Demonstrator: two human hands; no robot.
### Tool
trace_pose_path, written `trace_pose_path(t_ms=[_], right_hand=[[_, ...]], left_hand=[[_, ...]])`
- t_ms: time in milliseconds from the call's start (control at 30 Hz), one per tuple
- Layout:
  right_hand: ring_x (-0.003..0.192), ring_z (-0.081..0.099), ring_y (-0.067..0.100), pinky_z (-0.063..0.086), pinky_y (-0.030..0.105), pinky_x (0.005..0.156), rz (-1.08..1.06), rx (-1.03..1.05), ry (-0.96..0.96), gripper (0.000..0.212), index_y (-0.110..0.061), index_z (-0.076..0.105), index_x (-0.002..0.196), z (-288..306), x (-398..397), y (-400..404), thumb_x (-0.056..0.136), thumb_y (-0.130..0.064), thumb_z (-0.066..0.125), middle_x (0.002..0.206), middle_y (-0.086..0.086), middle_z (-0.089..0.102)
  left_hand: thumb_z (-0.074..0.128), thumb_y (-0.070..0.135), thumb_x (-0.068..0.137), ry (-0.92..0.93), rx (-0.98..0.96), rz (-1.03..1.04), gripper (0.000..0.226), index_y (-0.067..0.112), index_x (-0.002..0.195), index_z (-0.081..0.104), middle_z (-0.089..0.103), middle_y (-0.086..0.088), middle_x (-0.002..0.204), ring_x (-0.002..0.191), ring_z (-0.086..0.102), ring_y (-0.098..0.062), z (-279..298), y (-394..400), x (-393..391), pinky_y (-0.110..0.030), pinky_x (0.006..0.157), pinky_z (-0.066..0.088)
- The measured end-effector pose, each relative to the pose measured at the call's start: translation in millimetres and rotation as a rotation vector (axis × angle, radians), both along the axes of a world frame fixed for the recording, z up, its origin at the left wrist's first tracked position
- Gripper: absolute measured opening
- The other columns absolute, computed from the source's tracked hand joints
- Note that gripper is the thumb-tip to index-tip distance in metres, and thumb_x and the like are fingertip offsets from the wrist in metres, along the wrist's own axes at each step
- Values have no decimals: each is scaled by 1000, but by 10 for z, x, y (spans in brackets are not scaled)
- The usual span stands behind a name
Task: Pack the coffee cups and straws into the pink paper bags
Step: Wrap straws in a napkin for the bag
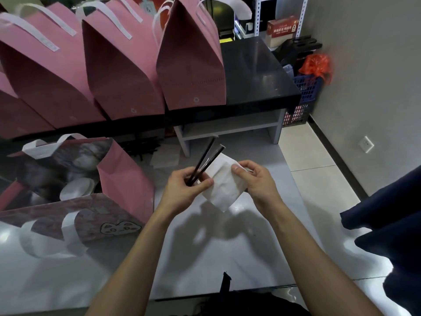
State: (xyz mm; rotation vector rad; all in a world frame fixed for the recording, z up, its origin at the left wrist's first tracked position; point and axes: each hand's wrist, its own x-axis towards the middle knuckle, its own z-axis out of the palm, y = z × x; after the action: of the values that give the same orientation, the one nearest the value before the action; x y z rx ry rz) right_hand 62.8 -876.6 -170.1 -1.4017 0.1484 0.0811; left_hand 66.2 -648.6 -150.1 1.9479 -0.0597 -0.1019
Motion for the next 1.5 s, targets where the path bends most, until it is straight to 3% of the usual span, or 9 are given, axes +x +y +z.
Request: trace_pose_path(t_ms=[267, 400, 533, 700, 867, 1033, 1167, 1433, 1500], right_hand=[[78, 65, 22, 52, 43, 74, -159, -308, -138, 10, -25, 74, 97, -55, 145, -352, 105, -29, 70, 90, 13, 75], [68, 62, 8, 51, 31, 64, 10, -401, -237, 7, -28, 74, 102, 130, 132, -225, 106, -28, 68, 77, -12, 70], [79, 65, 18, 54, 34, 75, 214, -112, -128, 25, -13, 78, 103, 227, -19, 1, 104, -35, 69, 84, 12, 72], [80, 73, 15, 59, 30, 73, 259, 6, -46, 40, -3, 80, 110, 212, -146, 117, 88, -36, 81, 90, 8, 79], [92, 79, 27, 64, 37, 81, 310, 55, -16, 33, -5, 82, 108, 182, -161, 158, 89, -30, 89, 105, 17, 81], [88, 74, 34, 59, 53, 82, -75, -109, 56, 12, -1, 77, 99, 95, -76, 272, 94, -11, 81, 94, 16, 80], [94, 79, 28, 64, 46, 86, -143, -23, -50, 6, -11, 78, 106, 365, -48, 453, 101, -15, 75, 98, 9, 83], [107, 75, 44, 58, 60, 102, -28, 65, -352, 32, -3, 79, 114, 1136, -242, 1130, 104, -31, 66, 107, 23, 79], [109, 76, 38, 60, 51, 102, -24, 93, -384, 31, 0, 77, 117, 1307, -266, 1353, 102, -26, 69, 110, 20, 80]], left_hand=[[86, 23, 92, 34, -23, -451, 6, 23, 96, 82, 74, -2, 83, 70, 61, -13, 405, 301, -44, -26, 65, 51], [89, 33, 91, 26, 118, -590, 12, 25, 94, 81, 56, 3, 66, 58, 43, -13, 573, 298, 73, -23, 56, 38], [90, 34, 88, -51, 187, -396, 13, 27, 85, 79, 59, 14, 65, 61, 49, -2, 555, 241, 245, -19, 61, 41], [79, 56, 74, -51, 271, -211, 28, 30, 84, 77, 69, 13, 72, 67, 59, 3, 421, 306, 298, -20, 65, 46], [83, 43, 79, -20, 299, -140, 17, 27, 82, 78, 76, 2, 82, 74, 67, -12, 335, 284, 225, -46, 71, 58], [73, 65, 92, -90, 187, -131, 33, 34, 102, 67, 74, 12, 96, 79, 64, 2, 430, 336, 128, -17, 72, 50], [44, 43, 115, 51, -27, -225, 37, 29, 92, 69, 67, 14, 77, 59, 52, 3, 506, 346, 41, -12, 55, 39], [63, 58, 100, -130, -77, -33, 38, 29, 77, 70, 58, 13, 61, 53, 50, -3, 895, 671, -13, -16, 51, 38], [63, 61, 98, -162, -73, -16, 40, 26, 79, 68, 59, 15, 62, 55, 51, -4, 1083, 826, -36, -20, 55, 40]])
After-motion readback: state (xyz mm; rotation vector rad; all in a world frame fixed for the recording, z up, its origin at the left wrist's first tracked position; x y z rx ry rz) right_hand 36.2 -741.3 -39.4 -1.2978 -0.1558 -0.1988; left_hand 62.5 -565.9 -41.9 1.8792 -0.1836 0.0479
